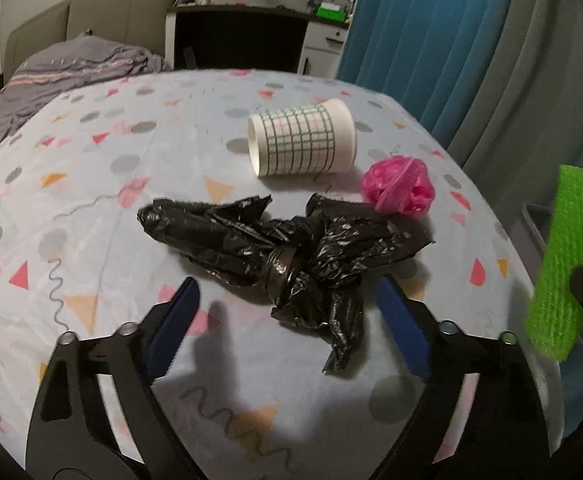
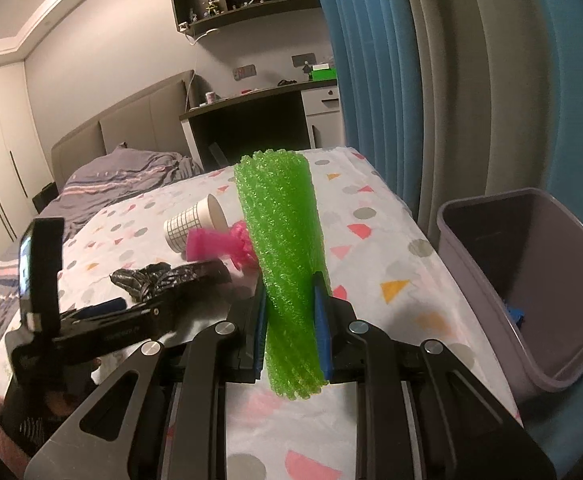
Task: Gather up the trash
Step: 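Grasp the green mesh sleeve with the right tool while the left tool grasps the black bag, then carry the black bag and green mesh sleeve over the grey bin with both tools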
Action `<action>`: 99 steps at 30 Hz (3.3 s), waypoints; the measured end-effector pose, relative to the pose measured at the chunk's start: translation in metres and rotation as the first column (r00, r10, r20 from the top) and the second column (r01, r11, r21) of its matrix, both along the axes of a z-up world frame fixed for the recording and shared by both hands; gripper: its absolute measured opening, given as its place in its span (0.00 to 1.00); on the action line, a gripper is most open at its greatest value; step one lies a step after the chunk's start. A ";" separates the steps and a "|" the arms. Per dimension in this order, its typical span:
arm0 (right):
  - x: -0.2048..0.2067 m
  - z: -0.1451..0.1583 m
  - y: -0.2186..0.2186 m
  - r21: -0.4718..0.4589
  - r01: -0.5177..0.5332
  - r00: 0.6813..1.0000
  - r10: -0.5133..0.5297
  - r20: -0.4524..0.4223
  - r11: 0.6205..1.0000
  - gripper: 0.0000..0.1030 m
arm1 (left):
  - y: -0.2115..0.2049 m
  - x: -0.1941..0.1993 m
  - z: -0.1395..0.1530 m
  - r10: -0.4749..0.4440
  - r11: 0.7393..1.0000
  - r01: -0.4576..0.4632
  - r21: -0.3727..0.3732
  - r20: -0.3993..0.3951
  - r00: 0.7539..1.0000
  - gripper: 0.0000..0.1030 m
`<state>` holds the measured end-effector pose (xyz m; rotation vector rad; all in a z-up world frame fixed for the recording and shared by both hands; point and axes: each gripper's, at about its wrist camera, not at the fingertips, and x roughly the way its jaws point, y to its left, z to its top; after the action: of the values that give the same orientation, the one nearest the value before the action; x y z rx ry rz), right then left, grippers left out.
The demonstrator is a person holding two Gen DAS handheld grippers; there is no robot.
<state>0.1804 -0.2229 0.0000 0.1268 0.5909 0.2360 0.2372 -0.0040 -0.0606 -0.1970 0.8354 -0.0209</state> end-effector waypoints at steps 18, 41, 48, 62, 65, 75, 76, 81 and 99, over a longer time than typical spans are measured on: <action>-0.017 -0.003 -0.020 0.008 -0.017 1.000 0.017 0.009 1.000 0.21 | 0.011 -0.054 0.020 0.012 0.999 -0.007 -0.046 0.094 0.996 0.30; -0.051 0.012 -0.029 -0.030 0.009 0.997 -0.006 0.072 1.000 0.21 | 0.001 -0.116 0.072 -0.024 1.000 0.026 -0.004 0.258 0.966 0.30; -0.054 0.014 -0.029 -0.034 0.014 0.996 -0.011 0.084 0.999 0.21 | -0.007 -0.121 0.079 -0.040 0.999 0.040 0.004 0.277 0.960 0.30; -0.053 0.013 -0.040 -0.040 0.055 0.994 -0.051 0.098 0.998 0.21 | -0.034 -0.115 0.083 -0.105 0.994 0.099 0.035 0.290 0.951 0.30; -0.052 0.014 -0.043 -0.041 0.067 0.993 -0.063 0.099 0.997 0.21 | -0.045 -0.112 0.085 -0.132 0.991 0.124 0.046 0.296 0.946 0.30; -0.048 0.016 -0.061 -0.043 0.111 0.988 -0.106 0.111 0.993 0.21 | -0.087 -0.097 0.091 -0.232 0.973 0.216 0.085 0.310 0.922 0.30; -0.048 0.016 -0.064 -0.043 0.118 0.987 -0.112 0.113 0.992 0.21 | -0.092 -0.095 0.092 -0.245 0.969 0.229 0.089 0.310 0.919 0.30; -0.045 0.018 -0.078 -0.042 0.155 0.981 -0.149 0.122 0.987 0.21 | -0.116 -0.084 0.093 -0.305 0.952 0.287 0.105 0.314 0.899 0.30; -0.034 0.021 -0.157 -0.048 0.336 0.934 -0.326 0.145 0.941 0.21 | -0.235 -0.038 0.086 -0.521 0.852 0.512 0.111 0.288 0.804 0.30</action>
<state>0.1464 -0.3796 0.0215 0.1378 0.4333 -0.1047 0.1992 -0.2389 0.0257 0.0694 0.5523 -0.5458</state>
